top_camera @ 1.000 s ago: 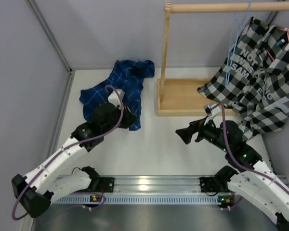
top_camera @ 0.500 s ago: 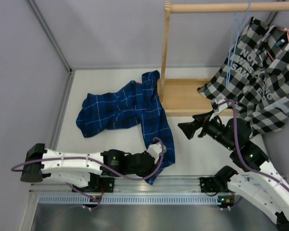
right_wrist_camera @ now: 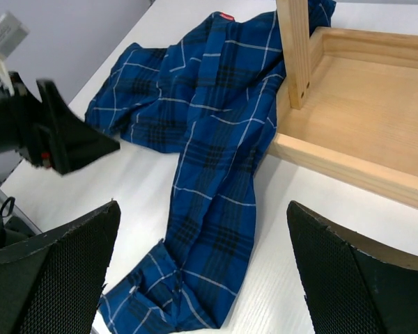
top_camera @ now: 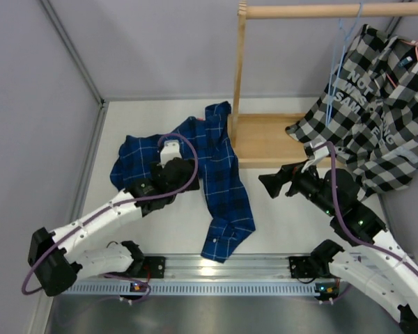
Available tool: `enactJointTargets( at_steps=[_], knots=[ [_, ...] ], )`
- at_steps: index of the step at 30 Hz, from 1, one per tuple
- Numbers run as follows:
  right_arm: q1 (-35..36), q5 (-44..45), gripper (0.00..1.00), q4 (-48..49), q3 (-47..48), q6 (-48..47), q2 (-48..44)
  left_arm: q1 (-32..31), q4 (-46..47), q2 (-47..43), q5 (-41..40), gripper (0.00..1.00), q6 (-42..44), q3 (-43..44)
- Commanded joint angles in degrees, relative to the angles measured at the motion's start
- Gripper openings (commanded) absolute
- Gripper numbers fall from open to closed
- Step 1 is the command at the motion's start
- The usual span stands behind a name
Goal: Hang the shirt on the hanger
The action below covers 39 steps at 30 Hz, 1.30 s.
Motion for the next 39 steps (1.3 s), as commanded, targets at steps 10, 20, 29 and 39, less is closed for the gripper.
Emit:
enactJointTargets(
  at_steps=[10, 20, 29, 39],
  knots=[
    [0.03, 0.14, 0.99, 1.89, -2.53, -1.86, -1.15, 27.25, 16.02, 29.60, 36.83, 0.98, 16.36, 23.45],
    [0.03, -2.67, 0.99, 1.63, -3.50, -2.65, -2.56, 27.69, 14.71, 50.65, 36.76, 0.91, 22.78, 43.95],
    [0.12, -2.85, 1.00, 2.42, -4.21, -2.13, -0.01, 27.69, 14.80, 47.94, 34.66, 0.00, 19.01, 40.45],
    [0.12, -3.55, 0.99, 5.14, -6.32, -0.46, -0.45, 27.52, 21.38, 15.02, 30.87, 0.00, 4.77, 5.31]
  ],
)
